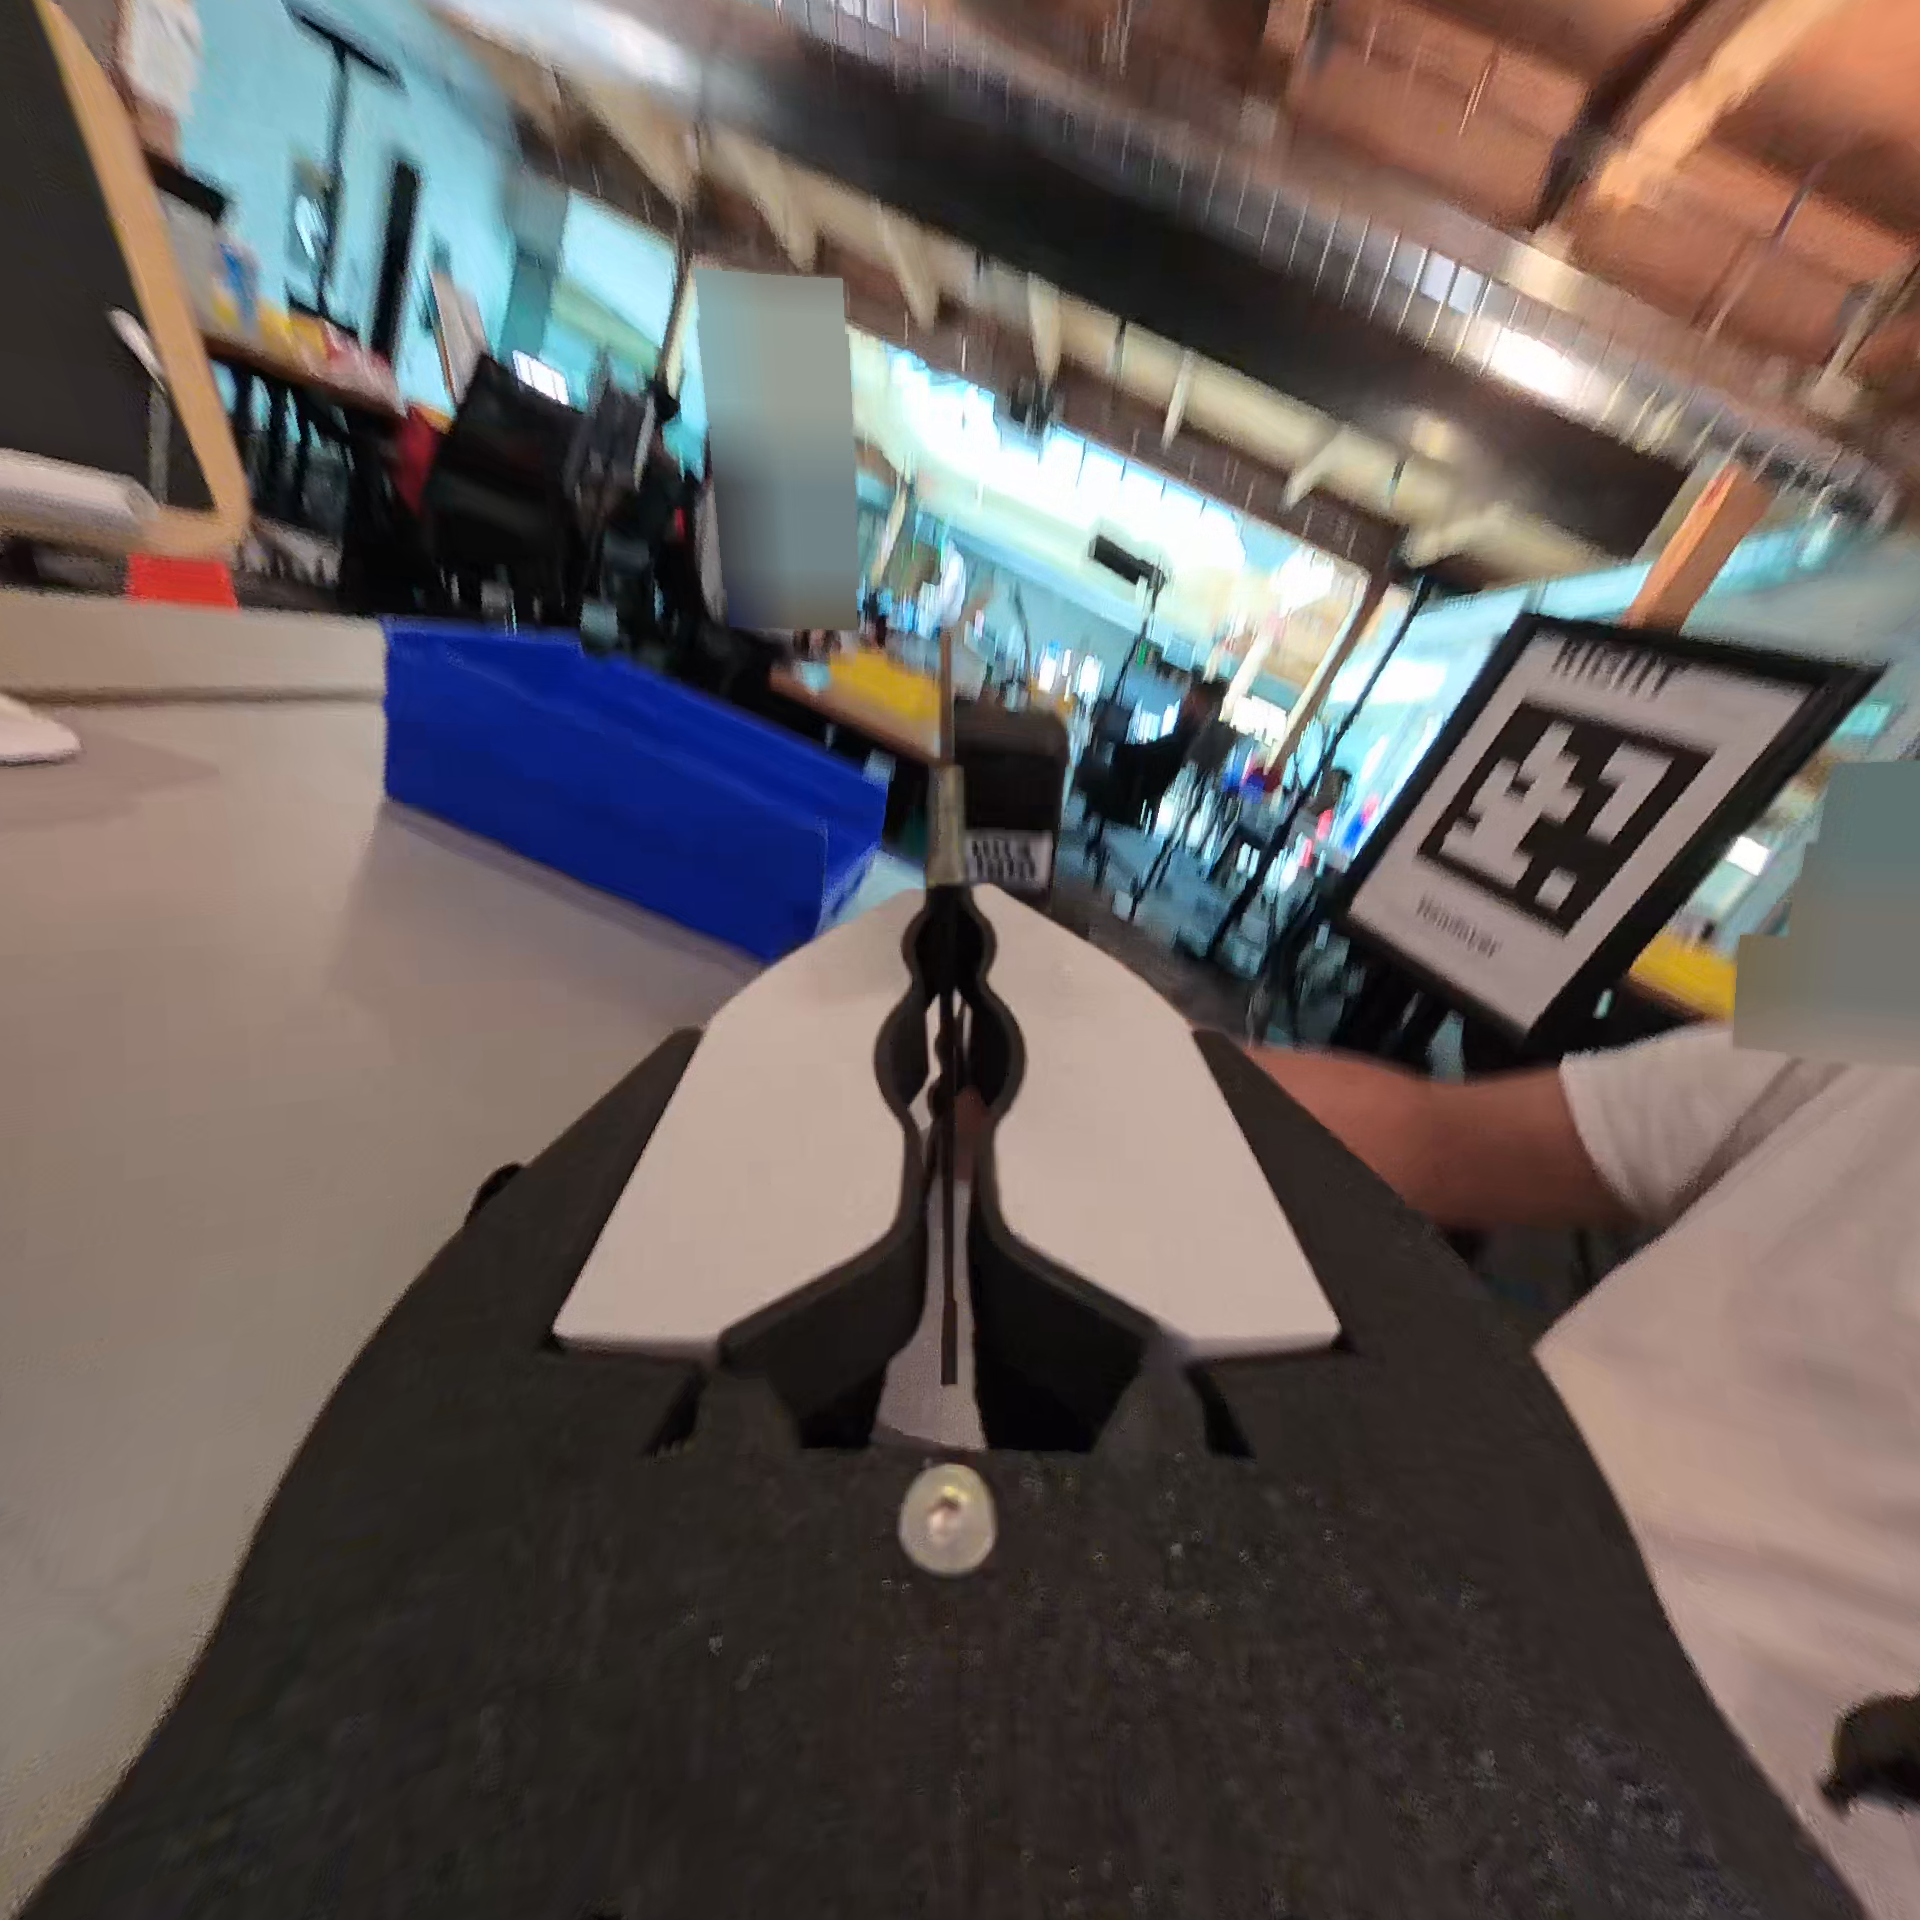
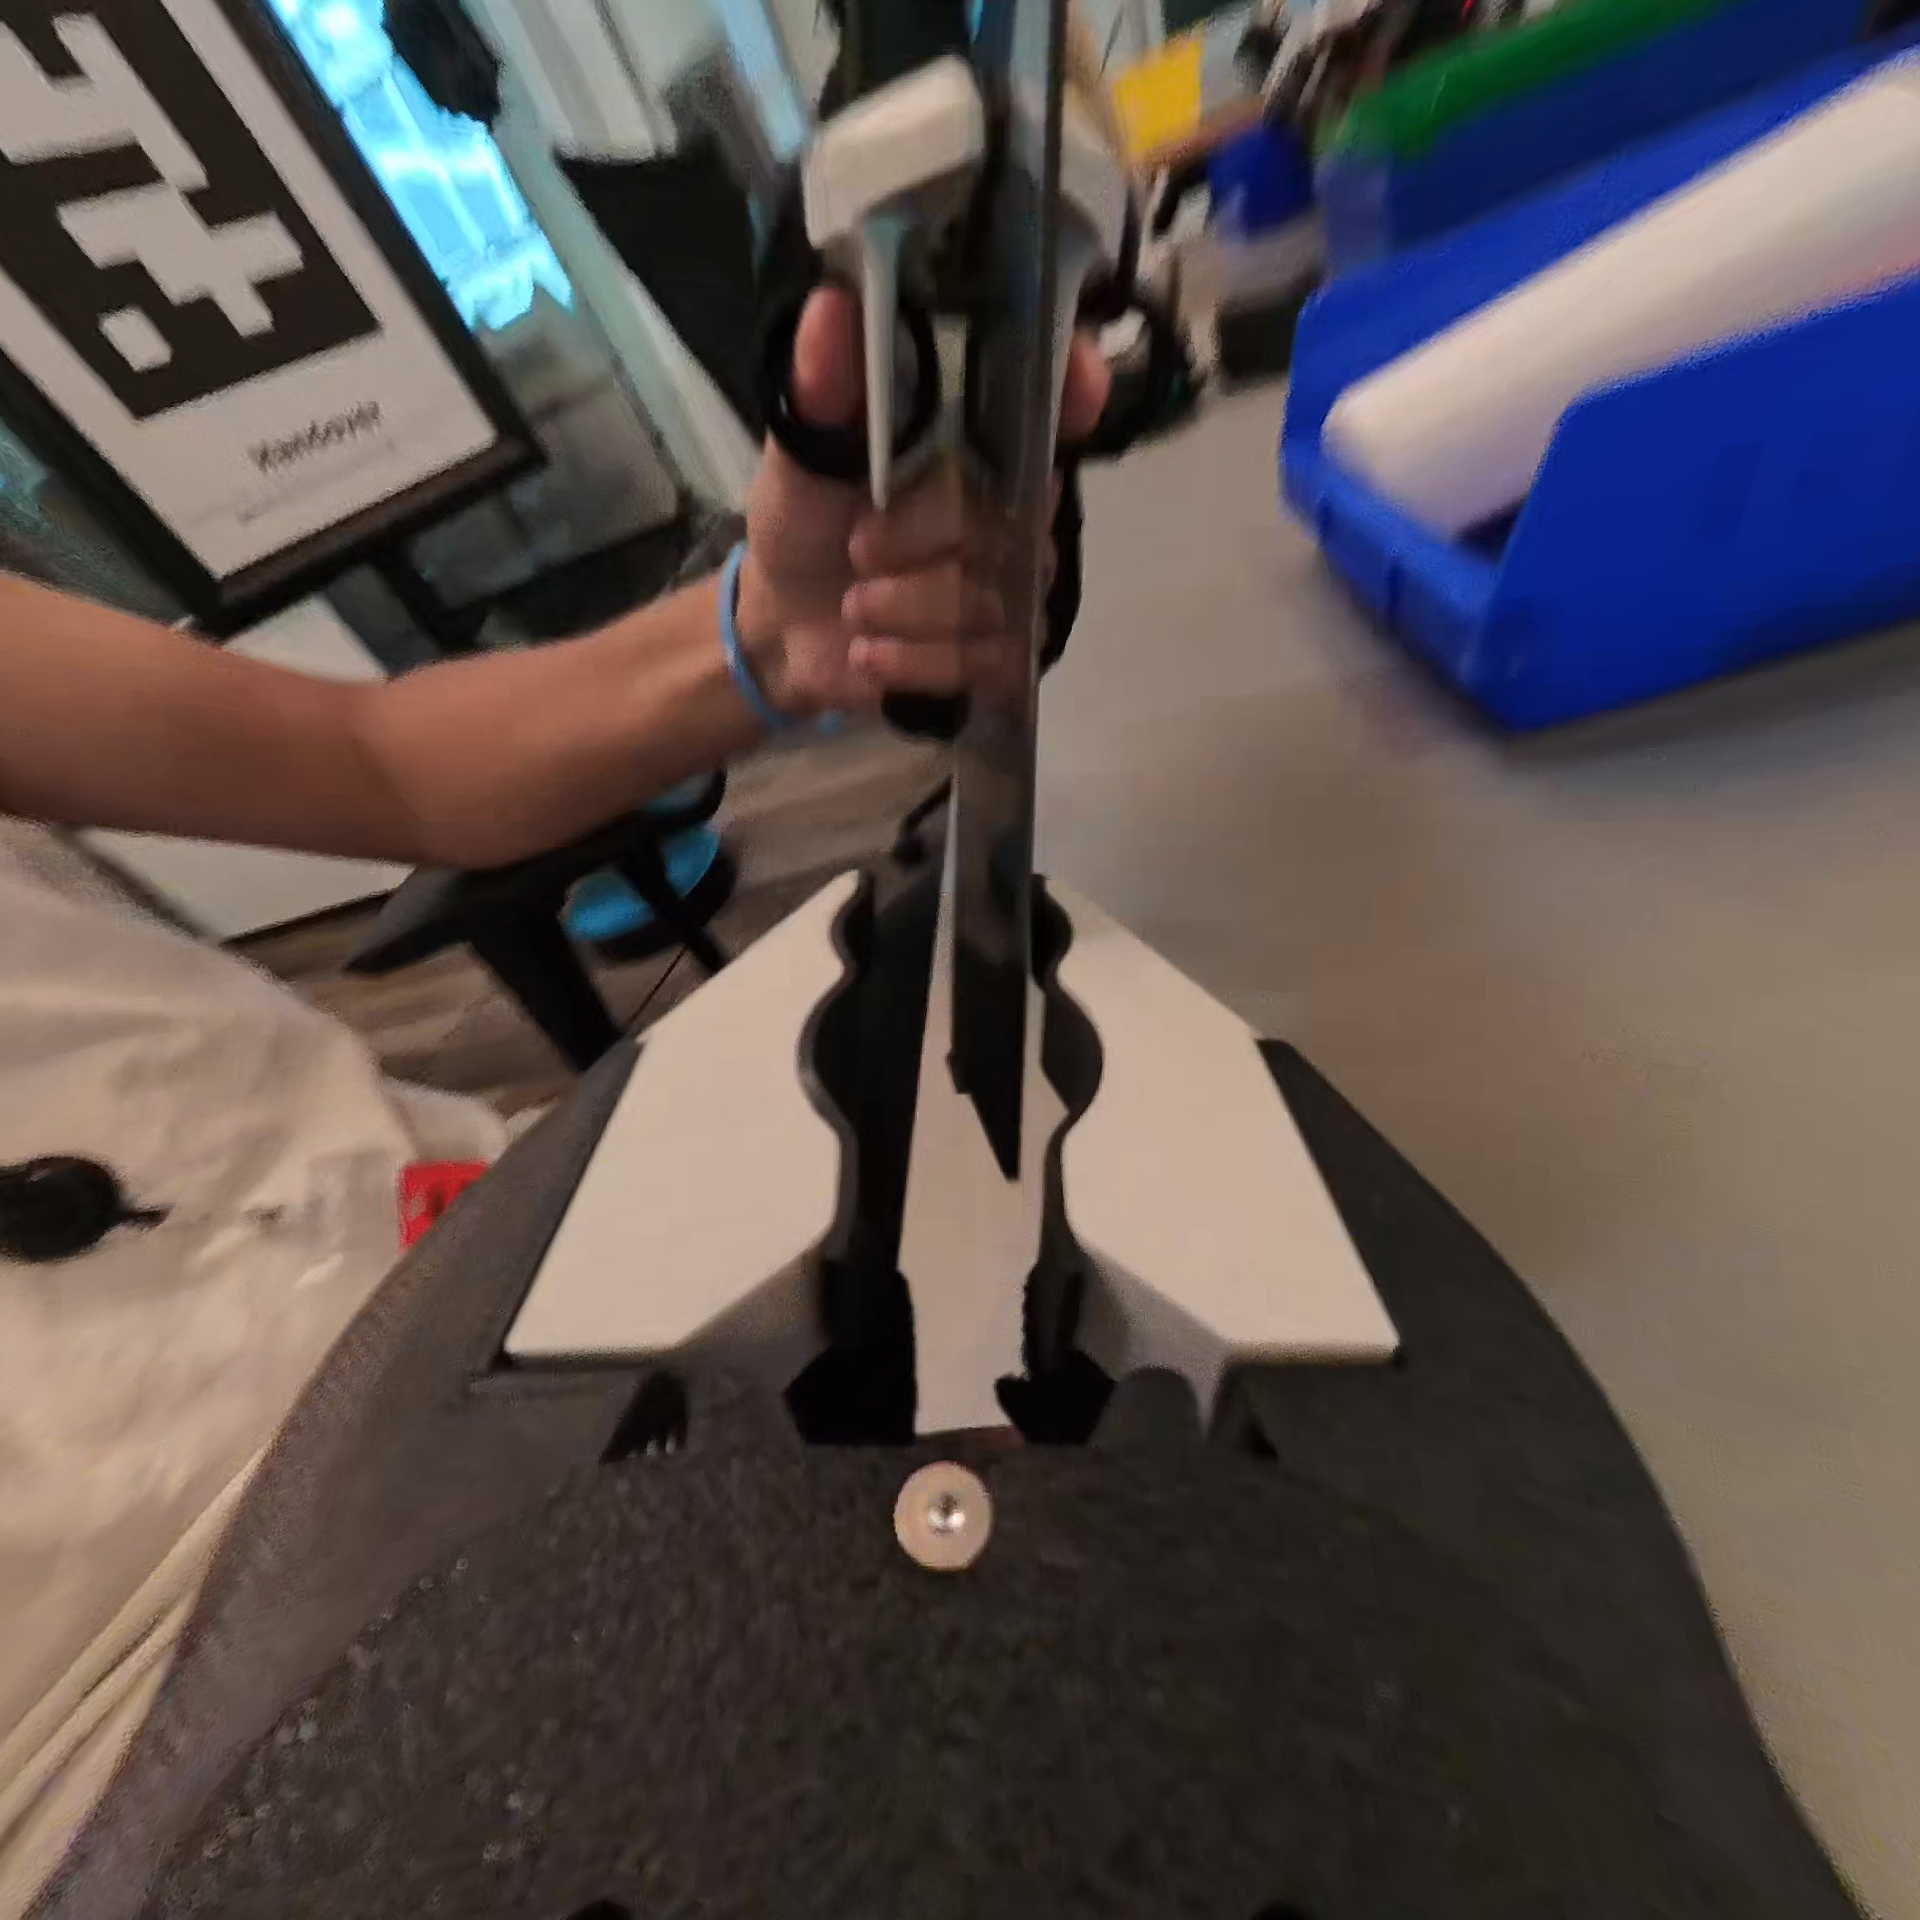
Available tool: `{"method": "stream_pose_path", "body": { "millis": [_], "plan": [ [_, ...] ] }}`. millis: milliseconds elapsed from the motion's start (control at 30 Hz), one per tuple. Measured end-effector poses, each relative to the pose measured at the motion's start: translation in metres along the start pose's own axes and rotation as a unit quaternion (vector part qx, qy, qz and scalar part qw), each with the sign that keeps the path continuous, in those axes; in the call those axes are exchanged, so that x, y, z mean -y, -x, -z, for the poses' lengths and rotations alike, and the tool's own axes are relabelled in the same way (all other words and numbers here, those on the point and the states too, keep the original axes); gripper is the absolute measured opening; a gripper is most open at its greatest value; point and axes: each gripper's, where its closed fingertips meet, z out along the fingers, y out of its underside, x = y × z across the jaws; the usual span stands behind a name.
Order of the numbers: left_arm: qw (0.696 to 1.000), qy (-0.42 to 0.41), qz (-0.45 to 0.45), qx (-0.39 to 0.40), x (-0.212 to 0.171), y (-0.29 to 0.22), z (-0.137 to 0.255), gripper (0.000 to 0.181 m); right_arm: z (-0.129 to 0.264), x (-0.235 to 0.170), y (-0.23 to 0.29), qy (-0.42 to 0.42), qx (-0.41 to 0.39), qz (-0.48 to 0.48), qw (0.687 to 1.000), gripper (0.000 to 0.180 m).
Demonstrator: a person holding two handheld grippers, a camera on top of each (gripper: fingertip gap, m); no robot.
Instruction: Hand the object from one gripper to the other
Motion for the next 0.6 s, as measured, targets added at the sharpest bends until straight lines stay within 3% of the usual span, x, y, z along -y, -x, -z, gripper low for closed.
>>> {"method": "stream_pose_path", "body": {
  "millis": [100, 200, 267, 333, 400, 500, 600],
  "plan": [
    [0.993, -0.113, 0.034, 0.015, 0.034, 0.012, 0.024, 0.001, 0.01, 0.029, -0.021, -0.087, -0.103, 0.076, 0.988, 0.063],
    [0.977, -0.184, 0.062, 0.085, 0.051, 0.039, 0.052, 0.001, 0.027, 0.038, -0.048, -0.071, -0.268, 0.224, 0.934, 0.079],
    [0.966, -0.205, 0.071, 0.14, 0.053, 0.056, 0.066, 0.002, 0.036, 0.039, -0.062, -0.007, -0.39, 0.344, 0.854, 0.087],
    [0.956, -0.222, 0.084, 0.174, 0.051, 0.067, 0.072, 0.001, 0.037, 0.05, -0.056, 0.017, -0.477, 0.463, 0.747, 0.08],
    [0.95, -0.236, 0.095, 0.183, 0.049, 0.068, 0.071, 0.001, 0.017, 0.042, -0.051, 0.075, -0.487, 0.52, 0.698, 0.082],
    [0.954, -0.233, 0.084, 0.17, 0.042, 0.057, 0.054, 0.002, -0.007, 0.029, -0.05, 0.102, -0.475, 0.496, 0.72, 0.093],
    [0.965, -0.191, 0.021, 0.178, 0.034, 0.043, 0.034, 0.002, -0.006, 0.036, -0.054, 0.087, -0.486, 0.437, 0.752, 0.102]
  ]
}}
